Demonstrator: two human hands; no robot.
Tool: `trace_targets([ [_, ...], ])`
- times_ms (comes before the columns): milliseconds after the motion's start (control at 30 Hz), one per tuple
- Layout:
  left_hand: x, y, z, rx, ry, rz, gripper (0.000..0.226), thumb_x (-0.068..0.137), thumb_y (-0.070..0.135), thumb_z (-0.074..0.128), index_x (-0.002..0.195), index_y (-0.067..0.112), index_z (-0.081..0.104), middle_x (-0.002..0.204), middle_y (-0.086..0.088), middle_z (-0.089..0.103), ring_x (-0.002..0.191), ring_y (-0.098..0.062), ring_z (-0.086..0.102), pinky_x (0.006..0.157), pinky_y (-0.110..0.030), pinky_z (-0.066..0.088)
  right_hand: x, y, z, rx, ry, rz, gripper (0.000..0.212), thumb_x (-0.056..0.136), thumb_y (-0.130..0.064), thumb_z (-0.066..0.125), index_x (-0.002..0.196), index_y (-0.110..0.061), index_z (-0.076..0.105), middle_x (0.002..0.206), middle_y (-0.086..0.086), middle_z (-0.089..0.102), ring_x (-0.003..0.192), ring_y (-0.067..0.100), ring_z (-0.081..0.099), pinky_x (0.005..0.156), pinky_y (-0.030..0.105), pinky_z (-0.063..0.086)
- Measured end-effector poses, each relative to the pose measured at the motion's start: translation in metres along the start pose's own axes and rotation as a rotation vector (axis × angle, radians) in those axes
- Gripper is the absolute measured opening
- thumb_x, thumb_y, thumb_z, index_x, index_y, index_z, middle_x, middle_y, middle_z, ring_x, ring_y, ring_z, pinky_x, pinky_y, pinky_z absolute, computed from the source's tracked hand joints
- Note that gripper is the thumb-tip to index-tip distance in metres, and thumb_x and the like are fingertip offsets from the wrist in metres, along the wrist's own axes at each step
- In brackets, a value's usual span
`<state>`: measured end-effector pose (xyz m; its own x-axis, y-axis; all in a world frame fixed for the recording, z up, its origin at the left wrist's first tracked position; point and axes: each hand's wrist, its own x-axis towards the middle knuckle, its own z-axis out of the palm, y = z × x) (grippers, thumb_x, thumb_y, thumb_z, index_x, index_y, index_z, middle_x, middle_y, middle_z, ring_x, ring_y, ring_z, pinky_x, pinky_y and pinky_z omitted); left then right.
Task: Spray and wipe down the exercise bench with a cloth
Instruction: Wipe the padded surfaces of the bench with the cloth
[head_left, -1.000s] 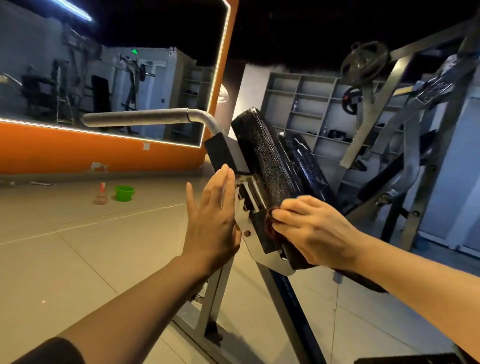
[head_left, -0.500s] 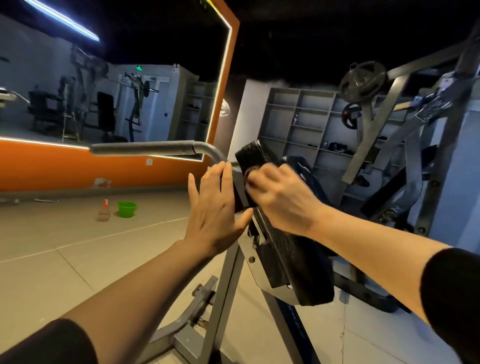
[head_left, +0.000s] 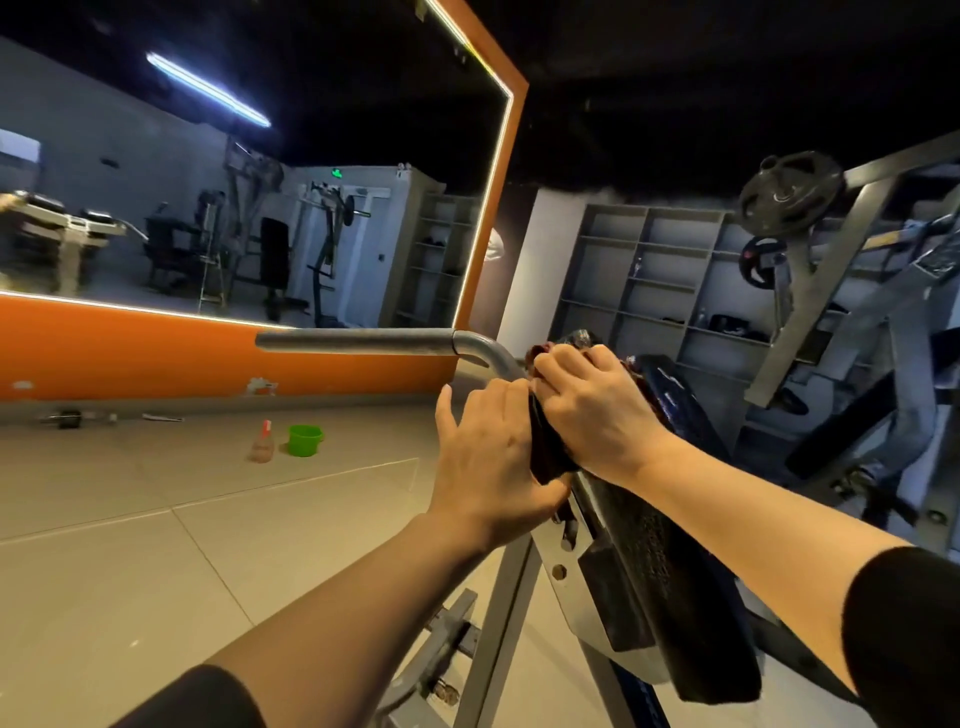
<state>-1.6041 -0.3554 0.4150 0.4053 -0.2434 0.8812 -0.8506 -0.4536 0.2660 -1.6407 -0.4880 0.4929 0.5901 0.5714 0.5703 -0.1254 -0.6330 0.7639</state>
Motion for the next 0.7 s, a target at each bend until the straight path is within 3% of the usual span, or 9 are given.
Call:
trace_targets([
  [33, 0.000, 0.000, 0.000, -0.001, -0.003, -0.003, 0.061, 0.075, 0.061, 0.057, 0.122, 0.024, 0.043, 0.111, 0.005, 0.052, 0.106, -0.015, 0.048, 0.113, -0.057, 0.023, 0.002, 0.003, 0.000, -0.013, -0.005, -0.017, 0.024, 0.079, -0.020, 0.072, 0.099, -0.008, 0.071, 0.102, 0.012, 0.066, 0.094, 0.031, 0.059, 0.076, 0.042, 0.049],
  [133, -0.001, 0.000, -0.001, 0.015, -0.014, -0.009, 0.069, 0.073, 0.062, 0.057, 0.127, 0.023, 0.041, 0.117, 0.003, 0.052, 0.112, -0.017, 0.048, 0.115, -0.056, 0.019, 0.009, 0.013, -0.007, 0.047, 0.057, 0.260, 0.026, 0.076, -0.015, 0.076, 0.098, -0.004, 0.072, 0.099, 0.015, 0.067, 0.091, 0.034, 0.059, 0.071, 0.041, 0.050],
  [167, -0.001, 0.000, -0.001, 0.020, -0.015, -0.012, 0.069, 0.073, 0.062, 0.058, 0.127, 0.023, 0.041, 0.117, 0.003, 0.051, 0.112, -0.016, 0.048, 0.115, -0.055, 0.018, 0.008, 0.011, -0.006, 0.041, 0.049, 0.256, 0.026, 0.076, -0.016, 0.075, 0.099, -0.004, 0.071, 0.099, 0.015, 0.066, 0.093, 0.034, 0.059, 0.073, 0.041, 0.050],
  [267, -0.001, 0.000, -0.001, 0.009, -0.006, -0.010, 0.065, 0.074, 0.062, 0.060, 0.124, 0.025, 0.040, 0.113, 0.005, 0.051, 0.109, -0.015, 0.048, 0.114, -0.056, 0.019, 0.000, 0.012, -0.006, 0.012, -0.014, 0.016, 0.026, 0.078, -0.021, 0.072, 0.101, -0.008, 0.071, 0.103, 0.011, 0.065, 0.095, 0.030, 0.057, 0.075, 0.040, 0.048],
  [367, -0.002, 0.001, 0.000, 0.014, 0.001, -0.020, 0.067, 0.073, 0.063, 0.059, 0.125, 0.025, 0.039, 0.115, 0.004, 0.053, 0.111, -0.017, 0.049, 0.114, -0.058, 0.018, -0.006, 0.015, -0.012, 0.098, 0.058, 0.249, 0.031, 0.078, -0.017, 0.074, 0.106, -0.003, 0.069, 0.104, 0.015, 0.065, 0.096, 0.034, 0.058, 0.074, 0.042, 0.050],
  [500, -0.004, 0.004, 0.003, 0.051, -0.007, -0.041, 0.070, 0.077, 0.060, 0.061, 0.132, 0.024, 0.036, 0.123, 0.004, 0.051, 0.118, -0.017, 0.047, 0.116, -0.058, 0.015, -0.023, 0.009, -0.012, 0.057, -0.027, 0.067, 0.033, 0.080, -0.019, 0.071, 0.109, -0.005, 0.068, 0.106, 0.014, 0.065, 0.099, 0.033, 0.058, 0.077, 0.043, 0.049],
  [600, -0.008, 0.008, 0.006, 0.062, -0.008, -0.062, 0.080, 0.080, 0.058, 0.060, 0.144, 0.021, 0.029, 0.139, 0.003, 0.044, 0.132, -0.017, 0.039, 0.116, -0.059, 0.006, -0.027, 0.008, -0.019, 0.139, 0.032, 0.264, 0.035, 0.078, -0.016, 0.073, 0.110, -0.003, 0.068, 0.104, 0.015, 0.065, 0.098, 0.034, 0.058, 0.075, 0.042, 0.050],
  [700, -0.012, 0.014, 0.008, 0.104, -0.005, -0.076, 0.088, 0.082, 0.052, 0.061, 0.151, 0.015, 0.020, 0.152, -0.003, 0.033, 0.142, -0.019, 0.028, 0.116, -0.061, 0.002, -0.040, 0.001, -0.019, 0.080, -0.036, 0.044, 0.026, 0.083, -0.015, 0.060, 0.106, -0.005, 0.068, 0.103, 0.012, 0.064, 0.096, 0.030, 0.056, 0.075, 0.040, 0.048],
])
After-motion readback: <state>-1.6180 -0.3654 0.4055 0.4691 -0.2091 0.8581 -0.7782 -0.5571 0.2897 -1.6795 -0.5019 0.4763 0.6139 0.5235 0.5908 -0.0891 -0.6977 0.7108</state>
